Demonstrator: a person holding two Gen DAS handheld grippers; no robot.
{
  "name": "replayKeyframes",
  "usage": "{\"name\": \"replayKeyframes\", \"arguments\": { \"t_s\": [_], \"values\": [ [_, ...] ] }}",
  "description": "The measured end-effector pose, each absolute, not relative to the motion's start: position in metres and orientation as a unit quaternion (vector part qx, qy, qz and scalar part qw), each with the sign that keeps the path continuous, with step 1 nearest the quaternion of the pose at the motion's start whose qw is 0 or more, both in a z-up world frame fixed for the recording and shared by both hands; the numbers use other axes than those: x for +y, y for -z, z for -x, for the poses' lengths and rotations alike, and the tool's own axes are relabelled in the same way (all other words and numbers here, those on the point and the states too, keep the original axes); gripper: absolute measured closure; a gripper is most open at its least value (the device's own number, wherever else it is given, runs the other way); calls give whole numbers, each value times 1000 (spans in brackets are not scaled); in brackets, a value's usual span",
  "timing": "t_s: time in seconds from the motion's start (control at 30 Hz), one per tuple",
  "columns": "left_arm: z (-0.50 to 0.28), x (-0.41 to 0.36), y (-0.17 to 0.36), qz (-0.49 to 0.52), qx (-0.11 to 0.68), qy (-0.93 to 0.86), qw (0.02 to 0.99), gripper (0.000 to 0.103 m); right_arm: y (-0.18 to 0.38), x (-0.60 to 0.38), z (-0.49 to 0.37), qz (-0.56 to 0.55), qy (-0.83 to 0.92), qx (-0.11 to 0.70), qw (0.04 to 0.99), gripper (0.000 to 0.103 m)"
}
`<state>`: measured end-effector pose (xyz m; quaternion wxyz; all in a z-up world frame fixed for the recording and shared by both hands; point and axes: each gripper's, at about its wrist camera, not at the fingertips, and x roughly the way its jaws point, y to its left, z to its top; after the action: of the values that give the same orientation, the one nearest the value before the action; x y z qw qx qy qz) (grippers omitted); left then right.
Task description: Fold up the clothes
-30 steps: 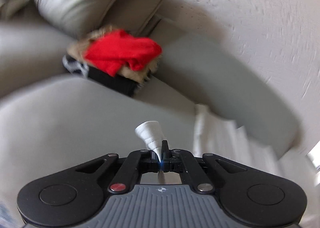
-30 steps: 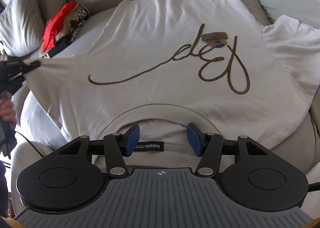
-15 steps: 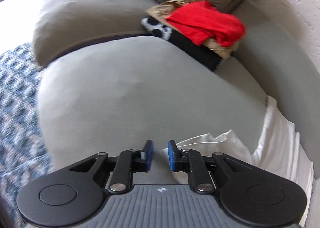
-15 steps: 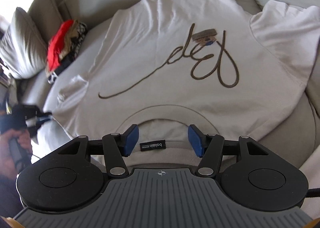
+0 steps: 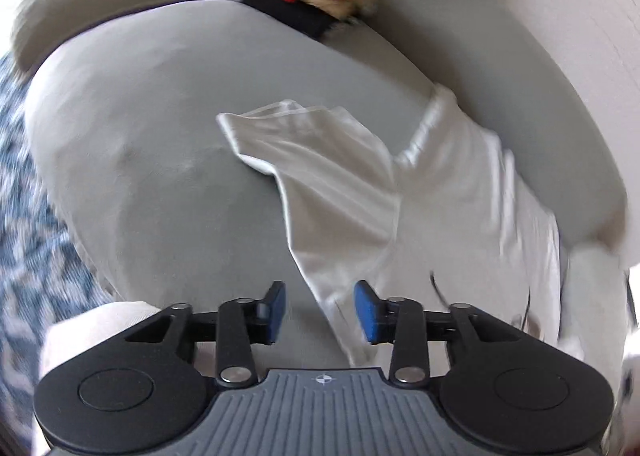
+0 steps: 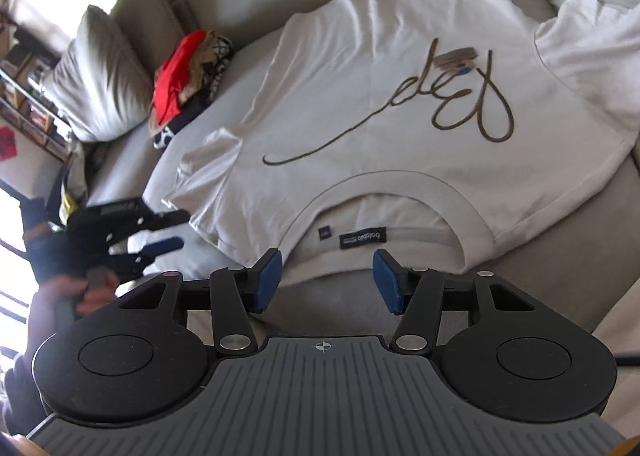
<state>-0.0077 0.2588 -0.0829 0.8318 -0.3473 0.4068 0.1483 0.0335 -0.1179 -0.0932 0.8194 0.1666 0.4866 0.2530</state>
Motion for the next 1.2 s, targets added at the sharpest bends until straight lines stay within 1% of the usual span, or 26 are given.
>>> {"name": "replayKeyframes", "arguments": {
  "t_s": [0.1, 0.2, 0.23, 0.27, 0.33, 0.47, 0.53, 0.6, 0.7, 0.77, 0.83, 0.87, 0.97, 1.0, 1.03, 1.2],
  "values": [
    [-12, 262, 96, 349, 413, -159, 826, 70, 93, -122, -33, -176, -255, 484, 818, 46],
    [-14, 257, 97, 351, 394, -168, 833, 72, 93, -129, -33, -193, -251, 482, 817, 46],
    [-15, 256, 97, 352, 386, -170, 836, 83, 94, -131, -33, -197, -249, 482, 817, 46],
    [-15, 257, 98, 352, 379, -170, 839, 103, 94, -133, -33, -201, -247, 481, 817, 46],
    [-15, 259, 101, 364, 373, -160, 838, 103, 95, -136, -33, -203, -243, 482, 817, 46],
    [-1, 246, 89, 291, 363, -201, 862, 103, 97, -144, -35, -209, -233, 483, 818, 46],
    [-3, 243, 90, 260, 375, -220, 862, 103, 98, -149, -37, -210, -226, 484, 819, 46],
    [-8, 241, 93, 243, 392, -218, 860, 102, 100, -155, -38, -212, -218, 484, 820, 46],
    [-5, 238, 87, 238, 403, -213, 858, 94, 96, -175, -33, -225, -181, 463, 838, 46],
    [2, 228, 78, 217, 406, -202, 864, 78, 92, -193, -28, -231, -138, 440, 857, 45],
    [10, 213, 70, 184, 405, -189, 875, 68, 92, -212, -26, -239, -83, 428, 868, 44],
    [15, 206, 68, 174, 405, -175, 880, 68, 95, -222, -27, -251, -64, 426, 867, 44],
    [24, 179, 68, 167, 403, -104, 894, 68, 111, -245, -35, -301, -40, 441, 845, 52],
    [24, 168, 69, 163, 401, -77, 898, 68, 117, -249, -37, -315, -41, 449, 835, 62],
    [24, 158, 70, 157, 400, -51, 902, 68, 122, -249, -37, -330, -53, 454, 826, 65],
    [16, 121, 82, 113, 405, 2, 907, 68, 143, -242, -40, -396, -119, 483, 772, 64]
  ]
}}
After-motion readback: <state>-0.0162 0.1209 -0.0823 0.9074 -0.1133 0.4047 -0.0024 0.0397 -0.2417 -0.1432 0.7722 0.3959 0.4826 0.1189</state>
